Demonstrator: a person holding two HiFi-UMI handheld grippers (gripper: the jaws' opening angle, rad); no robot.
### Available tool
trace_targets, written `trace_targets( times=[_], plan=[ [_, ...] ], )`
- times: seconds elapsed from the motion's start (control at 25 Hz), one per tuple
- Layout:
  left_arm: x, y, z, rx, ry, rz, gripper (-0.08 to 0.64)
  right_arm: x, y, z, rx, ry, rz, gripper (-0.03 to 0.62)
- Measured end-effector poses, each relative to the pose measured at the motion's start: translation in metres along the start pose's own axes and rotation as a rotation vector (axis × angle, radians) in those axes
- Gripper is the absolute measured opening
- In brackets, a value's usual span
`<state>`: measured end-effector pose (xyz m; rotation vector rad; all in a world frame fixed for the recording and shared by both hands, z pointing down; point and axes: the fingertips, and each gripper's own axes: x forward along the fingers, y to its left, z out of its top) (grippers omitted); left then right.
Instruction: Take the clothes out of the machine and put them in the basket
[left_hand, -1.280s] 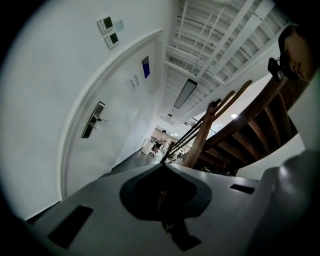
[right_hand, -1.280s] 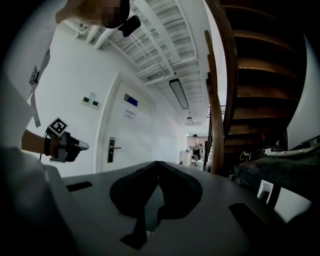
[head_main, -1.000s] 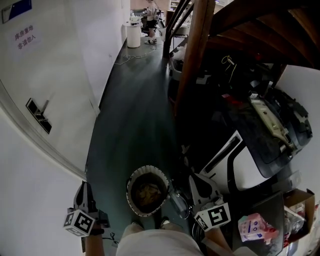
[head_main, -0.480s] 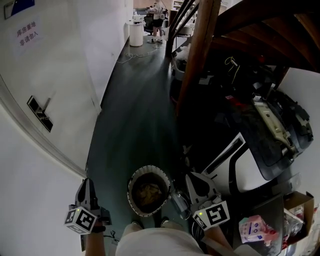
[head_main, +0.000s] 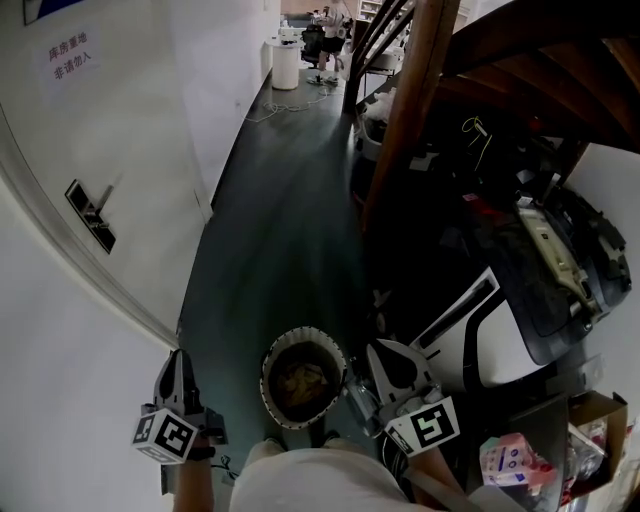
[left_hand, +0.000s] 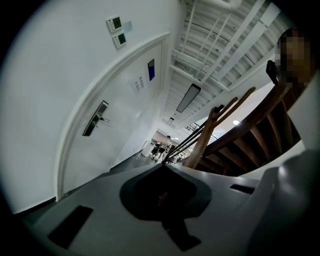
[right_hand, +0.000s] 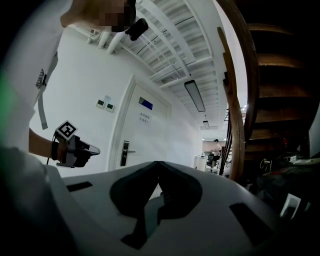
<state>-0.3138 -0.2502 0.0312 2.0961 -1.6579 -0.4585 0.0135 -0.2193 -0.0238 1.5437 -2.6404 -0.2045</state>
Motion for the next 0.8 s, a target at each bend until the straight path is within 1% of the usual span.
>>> trace_targets(
  times=[0.2, 0.44, 0.64, 0.8],
  plan=[
    [-0.008, -0.002, 0.006, -0.024, 0.004, 0.024, 0.014, 0.003, 0.006, 0.01, -0.006, -0.02, 0.019, 0.014],
    [-0.012, -0.001, 0.01, -0.014, -0.028, 0.018, 0.014, 0.006, 0.011, 0.013, 0.001, -0.022, 0.045, 0.014],
    [-0.015, 0.002, 0.011, -0.019, -0.029, 0.033, 0.014, 0.01, 0.013, 0.014, 0.001, -0.025, 0.059, 0.014],
    [-0.015, -0.001, 0.007, -0.028, -0.008, 0.049, 0.014, 0.013, 0.013, 0.012, 0.001, -0.021, 0.062, 0.014]
  ],
)
